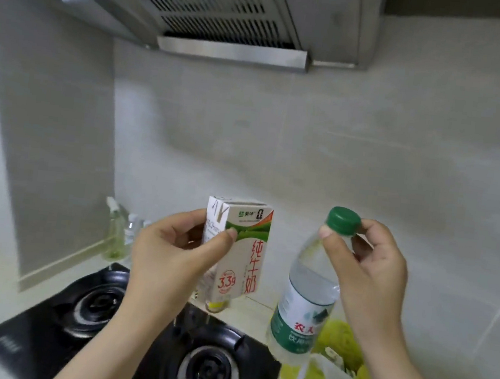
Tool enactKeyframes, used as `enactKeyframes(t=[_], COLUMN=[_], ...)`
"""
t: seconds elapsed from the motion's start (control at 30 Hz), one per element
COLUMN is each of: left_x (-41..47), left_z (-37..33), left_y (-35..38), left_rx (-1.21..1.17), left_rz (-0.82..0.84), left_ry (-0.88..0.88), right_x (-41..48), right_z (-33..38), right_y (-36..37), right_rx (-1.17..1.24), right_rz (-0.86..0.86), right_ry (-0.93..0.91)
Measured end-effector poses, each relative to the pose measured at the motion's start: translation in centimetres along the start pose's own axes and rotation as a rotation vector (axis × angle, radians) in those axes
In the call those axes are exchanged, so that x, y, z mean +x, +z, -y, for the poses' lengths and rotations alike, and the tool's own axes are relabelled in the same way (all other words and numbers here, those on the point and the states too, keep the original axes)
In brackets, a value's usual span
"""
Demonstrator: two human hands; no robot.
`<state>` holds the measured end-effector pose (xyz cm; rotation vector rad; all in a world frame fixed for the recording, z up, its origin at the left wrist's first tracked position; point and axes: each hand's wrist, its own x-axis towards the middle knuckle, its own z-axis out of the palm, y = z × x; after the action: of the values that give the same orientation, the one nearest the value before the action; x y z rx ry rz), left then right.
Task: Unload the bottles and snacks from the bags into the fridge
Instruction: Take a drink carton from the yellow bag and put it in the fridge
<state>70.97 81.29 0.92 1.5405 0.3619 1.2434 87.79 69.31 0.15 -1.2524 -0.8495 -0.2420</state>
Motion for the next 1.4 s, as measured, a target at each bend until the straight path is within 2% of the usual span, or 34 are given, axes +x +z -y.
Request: enactKeyframes(t=[0.4,0.77,1.03,1.4], left_x=[-3.6,-15.3,-26.9,-41.7], left_z=[-6.9,-15.5,-24.2,-32.8], left_y=[-8.9,-18.2,-23.1,-24.4], left_rx=[0.283,0.629,0.825,0.976], left_rz=[-0.463,-0.917,-1.207,-1.526], left_ry=[0.128,0.241,0.286,0.363], right_x=[-0.5,-11.4,-22.7,-37.4], right_z=[4.4,14.8,26.6,40.3], right_y=[14.0,24.6,27.8,26.2], right_rx=[0.526,0.886,1.130,1.429], right_rz=[0.489,0.892,1.099,1.348], right_ry=[-0.030,-0.012,0.001,-0.025])
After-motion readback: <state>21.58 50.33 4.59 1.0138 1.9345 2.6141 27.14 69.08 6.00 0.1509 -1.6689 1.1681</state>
